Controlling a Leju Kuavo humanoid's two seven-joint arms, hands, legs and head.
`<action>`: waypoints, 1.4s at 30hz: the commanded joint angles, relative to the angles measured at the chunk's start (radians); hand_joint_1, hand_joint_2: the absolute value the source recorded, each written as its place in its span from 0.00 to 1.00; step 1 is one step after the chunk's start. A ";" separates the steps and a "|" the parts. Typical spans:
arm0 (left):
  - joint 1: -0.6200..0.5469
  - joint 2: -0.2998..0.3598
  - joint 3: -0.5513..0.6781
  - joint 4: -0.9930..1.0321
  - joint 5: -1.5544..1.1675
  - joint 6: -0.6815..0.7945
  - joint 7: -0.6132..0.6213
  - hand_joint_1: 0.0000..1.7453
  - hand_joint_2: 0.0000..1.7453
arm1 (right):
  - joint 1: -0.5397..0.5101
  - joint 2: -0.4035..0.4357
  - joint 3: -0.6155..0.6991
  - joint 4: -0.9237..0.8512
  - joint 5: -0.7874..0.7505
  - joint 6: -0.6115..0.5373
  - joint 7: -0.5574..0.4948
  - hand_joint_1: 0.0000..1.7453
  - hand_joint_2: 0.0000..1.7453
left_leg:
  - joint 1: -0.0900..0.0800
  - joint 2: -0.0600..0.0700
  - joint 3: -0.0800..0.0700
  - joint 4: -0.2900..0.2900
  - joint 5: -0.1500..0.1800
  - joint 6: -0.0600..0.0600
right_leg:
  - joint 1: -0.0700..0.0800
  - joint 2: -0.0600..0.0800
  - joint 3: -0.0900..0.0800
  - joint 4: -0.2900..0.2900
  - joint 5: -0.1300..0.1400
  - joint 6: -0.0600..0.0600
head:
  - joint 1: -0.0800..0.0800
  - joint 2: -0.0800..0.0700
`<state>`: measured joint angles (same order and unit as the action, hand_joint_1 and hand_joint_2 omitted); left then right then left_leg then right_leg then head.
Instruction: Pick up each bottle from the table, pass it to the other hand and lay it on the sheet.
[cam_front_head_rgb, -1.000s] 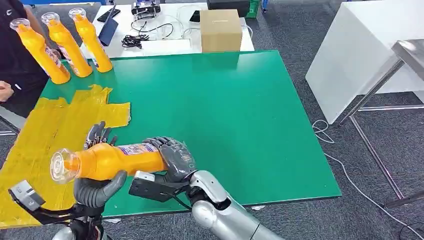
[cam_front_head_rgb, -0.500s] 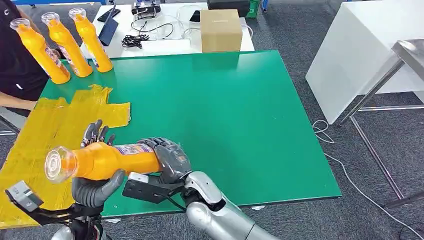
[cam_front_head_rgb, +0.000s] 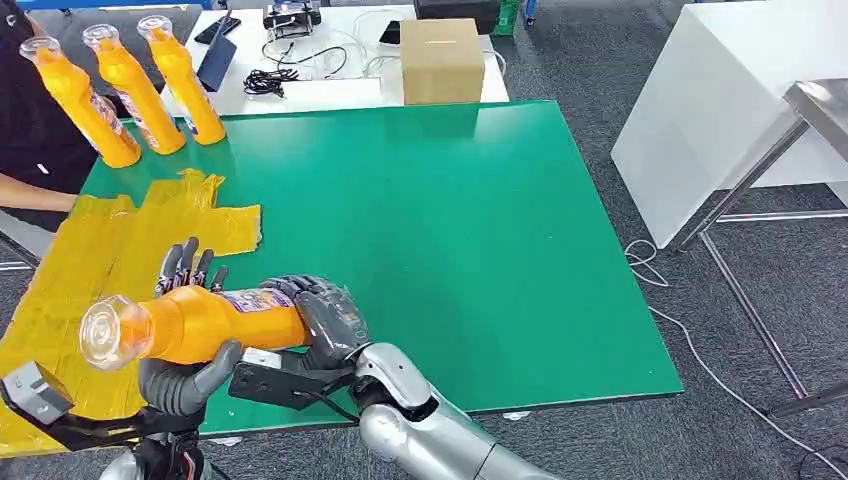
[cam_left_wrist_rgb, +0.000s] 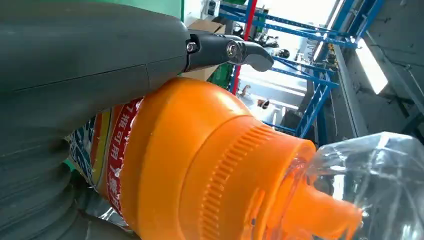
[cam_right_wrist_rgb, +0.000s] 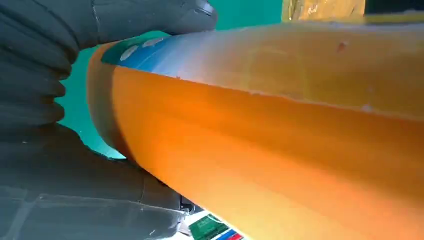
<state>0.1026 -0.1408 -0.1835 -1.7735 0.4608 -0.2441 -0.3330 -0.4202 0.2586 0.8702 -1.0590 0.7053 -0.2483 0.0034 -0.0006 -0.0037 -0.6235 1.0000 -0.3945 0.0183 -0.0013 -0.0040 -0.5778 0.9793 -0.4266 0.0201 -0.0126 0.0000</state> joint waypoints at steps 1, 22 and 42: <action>-0.036 0.004 -0.056 0.015 0.001 -0.006 0.008 0.00 1.00 | -0.056 0.008 0.097 0.117 0.036 -0.007 0.003 1.00 1.00 | 0.001 -0.001 0.003 0.000 -0.001 -0.001 | 0.001 -0.001 0.003 -0.001 -0.001 0.000 | 0.000 0.000; -0.045 -0.002 -0.049 0.012 -0.078 0.062 -0.036 1.00 1.00 | -0.065 0.022 0.187 0.147 0.056 -0.008 0.041 1.00 1.00 | 0.001 -0.001 0.005 0.000 -0.002 -0.002 | 0.001 -0.001 0.006 -0.001 -0.002 0.000 | 0.000 0.000; -0.002 0.006 0.051 -0.040 -0.183 0.105 -0.092 1.00 1.00 | 0.043 -0.127 -0.037 -0.073 0.087 -0.026 0.094 0.00 0.00 | 0.001 -0.004 0.003 0.000 -0.001 -0.001 | 0.001 -0.004 0.005 -0.002 -0.002 0.001 | 0.000 0.000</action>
<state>0.1146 -0.1404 -0.1667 -1.7929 0.2991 -0.1457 -0.4120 -0.4372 0.2427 0.9332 -1.0203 0.7732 -0.2831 0.0984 -0.0006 -0.0038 -0.6235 1.0000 -0.3946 0.0183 -0.0014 -0.0040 -0.5782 0.9791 -0.4266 0.0201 -0.0126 0.0000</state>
